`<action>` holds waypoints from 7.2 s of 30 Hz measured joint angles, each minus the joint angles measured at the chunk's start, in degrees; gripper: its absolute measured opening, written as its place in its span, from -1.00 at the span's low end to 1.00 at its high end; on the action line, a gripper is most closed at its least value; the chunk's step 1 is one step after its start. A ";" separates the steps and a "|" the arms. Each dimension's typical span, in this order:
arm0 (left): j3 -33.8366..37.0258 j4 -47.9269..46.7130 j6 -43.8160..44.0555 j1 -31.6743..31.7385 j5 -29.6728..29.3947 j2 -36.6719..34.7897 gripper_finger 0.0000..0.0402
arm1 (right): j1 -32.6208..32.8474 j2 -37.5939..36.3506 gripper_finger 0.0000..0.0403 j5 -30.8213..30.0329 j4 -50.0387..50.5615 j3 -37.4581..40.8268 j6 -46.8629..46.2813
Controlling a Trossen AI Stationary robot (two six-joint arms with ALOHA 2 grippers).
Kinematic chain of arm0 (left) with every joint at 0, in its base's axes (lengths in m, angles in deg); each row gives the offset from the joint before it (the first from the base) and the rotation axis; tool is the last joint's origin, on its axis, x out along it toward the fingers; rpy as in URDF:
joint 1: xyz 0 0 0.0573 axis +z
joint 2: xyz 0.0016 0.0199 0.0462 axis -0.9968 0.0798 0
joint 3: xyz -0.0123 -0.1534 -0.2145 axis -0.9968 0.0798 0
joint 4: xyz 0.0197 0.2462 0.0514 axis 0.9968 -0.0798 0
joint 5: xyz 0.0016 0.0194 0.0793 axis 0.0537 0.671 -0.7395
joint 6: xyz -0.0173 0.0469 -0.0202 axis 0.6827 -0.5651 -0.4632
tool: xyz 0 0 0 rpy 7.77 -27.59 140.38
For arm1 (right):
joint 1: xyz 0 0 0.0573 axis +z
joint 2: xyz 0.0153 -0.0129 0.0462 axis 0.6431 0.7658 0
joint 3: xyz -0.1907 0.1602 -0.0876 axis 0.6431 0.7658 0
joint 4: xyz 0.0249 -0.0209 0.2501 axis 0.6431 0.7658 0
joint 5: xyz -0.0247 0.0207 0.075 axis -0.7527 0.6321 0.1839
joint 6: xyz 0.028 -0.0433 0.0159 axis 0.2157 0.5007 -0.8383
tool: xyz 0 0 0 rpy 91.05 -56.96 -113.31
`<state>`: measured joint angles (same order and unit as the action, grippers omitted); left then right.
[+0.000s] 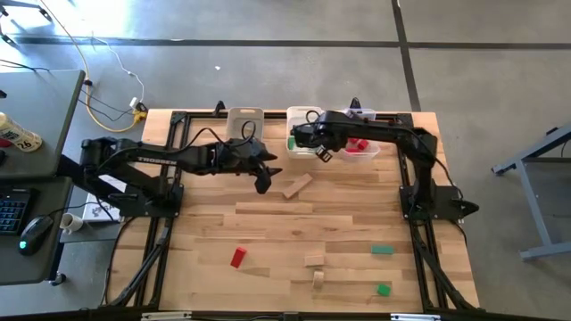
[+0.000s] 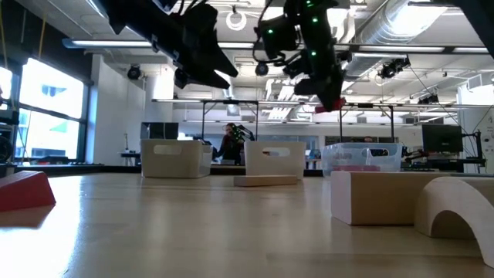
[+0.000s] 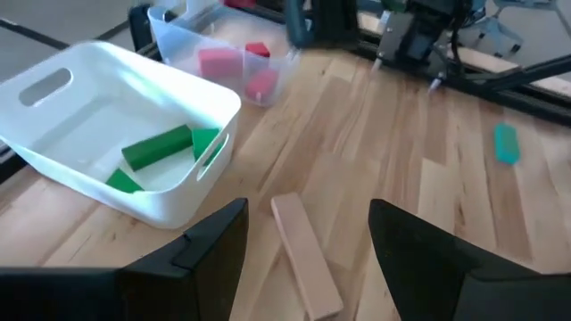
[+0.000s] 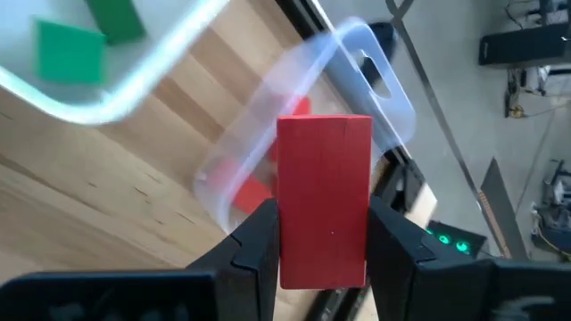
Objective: Sort & place blocks by color
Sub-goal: Put the red block into the transparent bin, then put the brown block into the gray bin, then put the green block into the white bin
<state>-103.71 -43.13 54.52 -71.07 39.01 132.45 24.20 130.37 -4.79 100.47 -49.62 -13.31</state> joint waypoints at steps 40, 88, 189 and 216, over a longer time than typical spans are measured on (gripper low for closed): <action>-8.27 -3.44 3.60 -1.58 0.47 12.61 0.09 | -20.66 -28.28 -0.46 12.39 -56.48 47.57 1.84; -18.30 -14.27 10.56 -3.52 -0.16 29.35 0.09 | -22.42 -28.26 0.16 15.99 -57.45 47.57 4.33; -18.05 -41.66 5.62 28.06 -1.62 19.65 -0.12 | 10.09 -45.09 0.16 35.74 -52.72 47.33 -7.96; -29.94 -50.86 1.51 25.19 2.42 14.36 0.09 | 32.51 -45.09 0.16 49.97 -40.84 47.33 -16.45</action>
<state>-133.65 -93.99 56.02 -45.89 41.43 146.81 56.71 85.28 45.18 59.62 -2.29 -29.75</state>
